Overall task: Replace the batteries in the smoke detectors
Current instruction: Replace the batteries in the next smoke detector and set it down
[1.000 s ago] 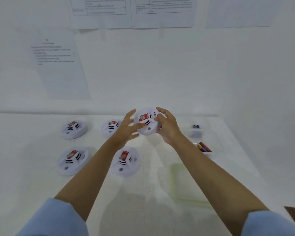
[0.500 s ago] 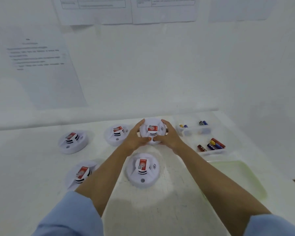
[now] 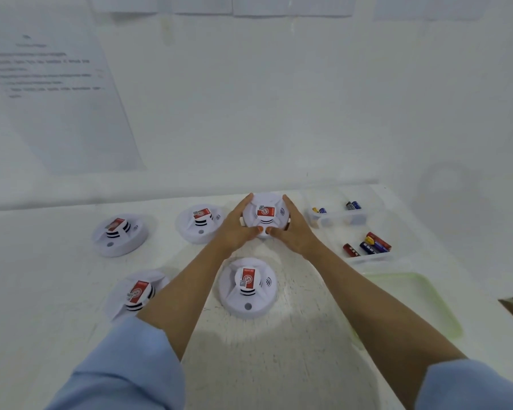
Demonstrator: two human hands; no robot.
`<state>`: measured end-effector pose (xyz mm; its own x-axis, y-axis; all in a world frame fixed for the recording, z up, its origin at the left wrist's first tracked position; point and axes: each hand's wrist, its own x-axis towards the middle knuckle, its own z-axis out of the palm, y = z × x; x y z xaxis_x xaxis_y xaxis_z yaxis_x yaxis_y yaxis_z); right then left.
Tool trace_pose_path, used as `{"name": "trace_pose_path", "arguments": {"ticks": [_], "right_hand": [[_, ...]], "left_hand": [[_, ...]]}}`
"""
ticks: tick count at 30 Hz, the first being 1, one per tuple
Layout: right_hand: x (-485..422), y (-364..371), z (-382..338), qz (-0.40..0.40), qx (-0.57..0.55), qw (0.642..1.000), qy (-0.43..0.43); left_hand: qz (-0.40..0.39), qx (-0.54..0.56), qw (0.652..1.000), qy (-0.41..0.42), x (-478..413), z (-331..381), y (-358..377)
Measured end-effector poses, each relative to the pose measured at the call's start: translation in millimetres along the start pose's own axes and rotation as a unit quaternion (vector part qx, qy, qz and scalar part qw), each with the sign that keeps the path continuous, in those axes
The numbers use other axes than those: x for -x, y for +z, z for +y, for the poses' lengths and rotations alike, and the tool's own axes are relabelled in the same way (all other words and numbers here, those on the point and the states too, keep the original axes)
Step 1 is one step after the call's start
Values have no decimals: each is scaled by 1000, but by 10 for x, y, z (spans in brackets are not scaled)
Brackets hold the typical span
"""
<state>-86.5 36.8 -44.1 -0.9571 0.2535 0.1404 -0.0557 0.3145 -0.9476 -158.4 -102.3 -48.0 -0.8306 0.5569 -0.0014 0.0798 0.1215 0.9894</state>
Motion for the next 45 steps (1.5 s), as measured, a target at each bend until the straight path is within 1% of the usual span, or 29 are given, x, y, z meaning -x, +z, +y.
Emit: {"name": "trace_pose_path", "arguments": {"ticks": [5, 25, 28, 32, 36, 37, 45], "right_hand": [[-23, -17, 39, 2, 45, 999, -1], [-8, 11, 33, -7, 55, 998, 9], [17, 15, 12, -10, 41, 999, 15], [39, 13, -52, -18, 18, 998, 49], [60, -6, -122, 0, -102, 990, 100], [61, -4, -119, 7, -115, 987, 109], [64, 10, -98, 16, -118, 987, 106]], "left_hand": [[-1, 2, 1000, -3, 5, 6, 8], [-3, -14, 1000, 7, 19, 14, 23], [-5, -10, 1000, 5, 19, 16, 21], [-9, -12, 1000, 4, 8, 5, 18], [-17, -1, 1000, 2, -1, -15, 1], [-19, 1, 1000, 3, 1, -17, -2], [-27, 2, 1000, 8, -6, -27, -11]]}}
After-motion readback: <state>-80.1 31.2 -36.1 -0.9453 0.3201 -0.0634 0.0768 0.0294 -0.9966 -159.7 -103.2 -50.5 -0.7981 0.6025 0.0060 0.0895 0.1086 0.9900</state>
